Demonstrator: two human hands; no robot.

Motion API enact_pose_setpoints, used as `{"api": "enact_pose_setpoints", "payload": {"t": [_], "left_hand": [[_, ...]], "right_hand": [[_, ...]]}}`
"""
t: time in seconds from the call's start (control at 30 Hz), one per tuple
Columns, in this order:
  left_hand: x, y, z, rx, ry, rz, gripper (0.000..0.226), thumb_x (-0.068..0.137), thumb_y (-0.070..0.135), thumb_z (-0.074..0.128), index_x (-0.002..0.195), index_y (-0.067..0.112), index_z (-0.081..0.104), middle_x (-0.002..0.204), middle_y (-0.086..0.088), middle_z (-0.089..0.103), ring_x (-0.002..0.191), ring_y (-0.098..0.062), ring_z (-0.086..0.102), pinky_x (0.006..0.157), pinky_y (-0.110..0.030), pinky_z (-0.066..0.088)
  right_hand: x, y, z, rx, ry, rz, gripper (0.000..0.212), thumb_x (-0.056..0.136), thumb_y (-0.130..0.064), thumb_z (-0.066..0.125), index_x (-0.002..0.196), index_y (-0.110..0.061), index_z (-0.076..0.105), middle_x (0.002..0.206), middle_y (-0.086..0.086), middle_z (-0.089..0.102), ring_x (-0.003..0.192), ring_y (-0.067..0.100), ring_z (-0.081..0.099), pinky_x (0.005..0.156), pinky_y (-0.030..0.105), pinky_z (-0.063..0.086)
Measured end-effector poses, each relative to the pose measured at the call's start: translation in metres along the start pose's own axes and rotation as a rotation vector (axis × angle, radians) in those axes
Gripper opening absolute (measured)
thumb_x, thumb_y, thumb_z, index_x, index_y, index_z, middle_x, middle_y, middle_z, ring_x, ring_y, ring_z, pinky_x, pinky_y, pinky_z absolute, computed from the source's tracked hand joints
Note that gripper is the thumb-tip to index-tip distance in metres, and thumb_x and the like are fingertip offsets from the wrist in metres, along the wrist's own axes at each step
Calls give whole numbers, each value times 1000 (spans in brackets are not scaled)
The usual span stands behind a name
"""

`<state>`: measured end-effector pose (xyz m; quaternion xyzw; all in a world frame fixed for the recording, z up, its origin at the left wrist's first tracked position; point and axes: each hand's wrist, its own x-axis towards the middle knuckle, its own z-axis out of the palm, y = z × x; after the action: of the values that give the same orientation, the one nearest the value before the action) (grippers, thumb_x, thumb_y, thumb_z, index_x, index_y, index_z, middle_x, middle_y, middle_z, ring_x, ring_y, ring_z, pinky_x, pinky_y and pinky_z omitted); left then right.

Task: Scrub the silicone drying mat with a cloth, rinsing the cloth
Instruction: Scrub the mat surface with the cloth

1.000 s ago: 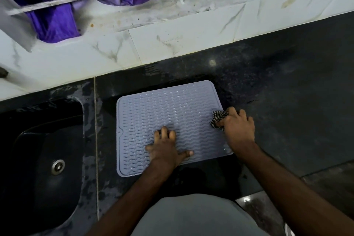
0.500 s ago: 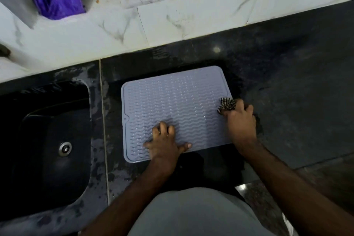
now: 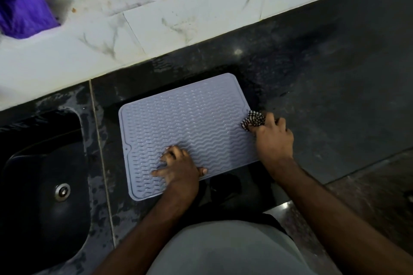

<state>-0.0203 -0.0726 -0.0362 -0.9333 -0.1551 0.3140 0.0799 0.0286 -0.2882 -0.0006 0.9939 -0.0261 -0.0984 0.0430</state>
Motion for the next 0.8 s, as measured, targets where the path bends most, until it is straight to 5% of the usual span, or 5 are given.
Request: {"api": "enact_pose_setpoints", "payload": {"t": [0.13,0.37,0.6,0.8], "left_hand": [[-7,-6,1,-15,45,24,103,84,80,45,155,9,19,159,-15,16,146,-37,23,97,-74,41],[-25,-37,5,-258,286,106,95,83,83,45,140,8,38,145,-13,38,131,-31,42,93,-51,49],[-29,-98,31,-497,494,108,48,97,49,55,124,10,52,131,-13,47,118,-32,50,95,-43,45],[-40,-145,55,-928,567,120,34,96,19,65,125,5,52,128,-11,47,101,-20,57,84,-33,50]], "right_hand": [[6,-7,-8,-14,-1,22,26,98,-27,46,109,-23,70,127,7,44,111,30,45,75,39,47],[-15,-46,-17,118,-3,-129,34,99,-28,42,125,-39,62,128,7,40,113,31,44,71,39,55],[-54,-133,-18,408,-44,-476,46,95,-18,49,133,-43,51,132,6,35,117,32,42,86,47,53],[-61,-203,-9,429,-56,-671,45,95,-22,55,134,-41,44,121,7,35,113,33,48,76,50,57]]}}
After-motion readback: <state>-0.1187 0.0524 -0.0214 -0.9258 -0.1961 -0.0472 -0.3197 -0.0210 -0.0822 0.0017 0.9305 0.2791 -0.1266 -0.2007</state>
